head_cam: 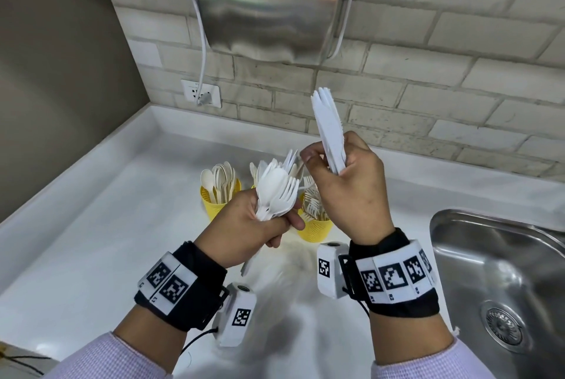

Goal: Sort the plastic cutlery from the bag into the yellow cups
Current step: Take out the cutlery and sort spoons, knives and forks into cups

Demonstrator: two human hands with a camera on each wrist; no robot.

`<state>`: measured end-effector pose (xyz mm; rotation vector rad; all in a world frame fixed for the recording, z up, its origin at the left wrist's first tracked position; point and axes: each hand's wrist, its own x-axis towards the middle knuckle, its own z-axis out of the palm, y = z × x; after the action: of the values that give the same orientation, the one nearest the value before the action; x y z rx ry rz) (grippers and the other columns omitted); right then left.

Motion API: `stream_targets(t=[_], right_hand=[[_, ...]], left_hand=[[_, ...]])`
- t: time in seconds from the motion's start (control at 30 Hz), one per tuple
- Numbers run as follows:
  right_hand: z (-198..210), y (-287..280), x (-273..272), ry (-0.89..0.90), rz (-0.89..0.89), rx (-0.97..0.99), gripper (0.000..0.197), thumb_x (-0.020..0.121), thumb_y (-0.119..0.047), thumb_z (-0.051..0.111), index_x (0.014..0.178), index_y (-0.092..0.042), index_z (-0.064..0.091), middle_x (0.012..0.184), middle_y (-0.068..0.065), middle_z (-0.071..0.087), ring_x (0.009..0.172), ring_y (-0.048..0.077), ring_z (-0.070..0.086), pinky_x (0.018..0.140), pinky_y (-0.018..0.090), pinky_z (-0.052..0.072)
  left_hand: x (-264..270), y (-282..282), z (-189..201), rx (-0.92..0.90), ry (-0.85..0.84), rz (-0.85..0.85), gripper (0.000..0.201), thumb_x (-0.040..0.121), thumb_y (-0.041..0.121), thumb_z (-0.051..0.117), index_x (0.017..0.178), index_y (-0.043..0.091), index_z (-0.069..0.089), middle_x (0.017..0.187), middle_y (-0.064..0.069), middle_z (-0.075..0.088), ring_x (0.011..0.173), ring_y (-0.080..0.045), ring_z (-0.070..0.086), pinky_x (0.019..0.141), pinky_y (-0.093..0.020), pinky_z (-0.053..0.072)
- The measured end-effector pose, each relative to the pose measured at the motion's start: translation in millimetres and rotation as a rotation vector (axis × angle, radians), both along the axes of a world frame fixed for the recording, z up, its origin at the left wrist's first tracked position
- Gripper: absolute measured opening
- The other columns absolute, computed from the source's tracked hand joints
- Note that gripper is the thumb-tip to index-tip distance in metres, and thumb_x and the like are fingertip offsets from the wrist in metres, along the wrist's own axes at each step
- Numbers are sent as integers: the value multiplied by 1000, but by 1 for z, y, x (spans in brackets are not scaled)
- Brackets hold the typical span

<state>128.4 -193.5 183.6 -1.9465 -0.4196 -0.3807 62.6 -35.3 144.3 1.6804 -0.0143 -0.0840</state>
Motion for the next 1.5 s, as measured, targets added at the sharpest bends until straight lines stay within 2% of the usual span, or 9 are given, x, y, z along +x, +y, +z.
stream_targets(t=[0.13, 0.4, 0.6, 0.77, 0.9, 1.0, 1.2, 1.37, 1.5], right_hand=[[-4, -1, 1, -87, 1, -141, 10, 93, -18, 68, 85, -15, 72, 85, -4, 53, 76, 9, 55, 68, 10, 40], [-1, -5, 3, -63, 50, -254, 10, 91, -19, 68, 85, -10, 68, 87, 2, 57, 79, 18, 57, 74, 34, 45], [-4, 0, 0, -84, -108, -77, 17, 87, -15, 65, 73, -11, 56, 80, 2, 51, 71, 14, 49, 63, 11, 36], [-2, 0, 3, -71, -183, 19, 37, 93, -19, 63, 65, -28, 41, 71, -2, 47, 62, 11, 46, 57, 14, 32], [-5, -3, 3, 16, -67, 55, 26, 94, -27, 70, 71, -29, 56, 73, 1, 60, 66, 14, 56, 63, 28, 43], [-7, -6, 3, 9, -18, -1, 30, 92, -24, 72, 70, -35, 56, 76, -2, 61, 69, 10, 57, 65, 23, 43], [-10, -4, 7, 28, -133, 147, 35, 98, -30, 64, 75, -6, 54, 64, 1, 50, 58, 15, 45, 57, 25, 36], [-13, -4, 8, 77, 4, 52, 21, 95, -29, 68, 81, -12, 66, 68, -1, 60, 63, 17, 55, 60, 29, 43], [-16, -1, 13, 163, -72, 277, 25, 94, -38, 61, 81, -17, 67, 56, -4, 51, 54, 21, 48, 56, 36, 42]], left_hand=[[-1, -1, -2, 25, -8, 0, 22, 91, -13, 56, 102, 3, 67, 88, -9, 76, 53, -19, 50, 56, -28, 46], [-1, -3, -3, 201, -85, 91, 26, 87, -9, 57, 92, 12, 70, 85, 1, 76, 55, -11, 58, 58, -23, 50], [-3, -4, -3, 282, -118, 106, 29, 84, -8, 57, 90, 17, 70, 85, 5, 75, 59, -12, 63, 61, -23, 54], [-5, -5, -2, 296, -110, 89, 28, 84, -8, 57, 88, 17, 70, 84, 7, 75, 56, -7, 59, 58, -17, 49], [-6, -5, 0, 300, -116, 91, 29, 83, -8, 56, 86, 17, 70, 84, 5, 75, 56, -4, 57, 57, -18, 50], [-7, -5, 0, 295, -114, 86, 30, 83, -9, 55, 87, 17, 70, 85, 4, 75, 57, -5, 57, 57, -18, 50], [-7, -9, 1, 300, -122, 74, 29, 85, -8, 57, 90, 19, 68, 85, 7, 75, 57, -1, 58, 56, -16, 49], [-8, -7, -1, 301, -117, 79, 28, 84, -8, 56, 86, 16, 69, 85, 5, 75, 55, -3, 55, 56, -18, 49], [-8, -8, 0, 295, -96, 63, 27, 84, -9, 56, 84, 13, 71, 80, 9, 73, 54, -2, 53, 54, -16, 46]])
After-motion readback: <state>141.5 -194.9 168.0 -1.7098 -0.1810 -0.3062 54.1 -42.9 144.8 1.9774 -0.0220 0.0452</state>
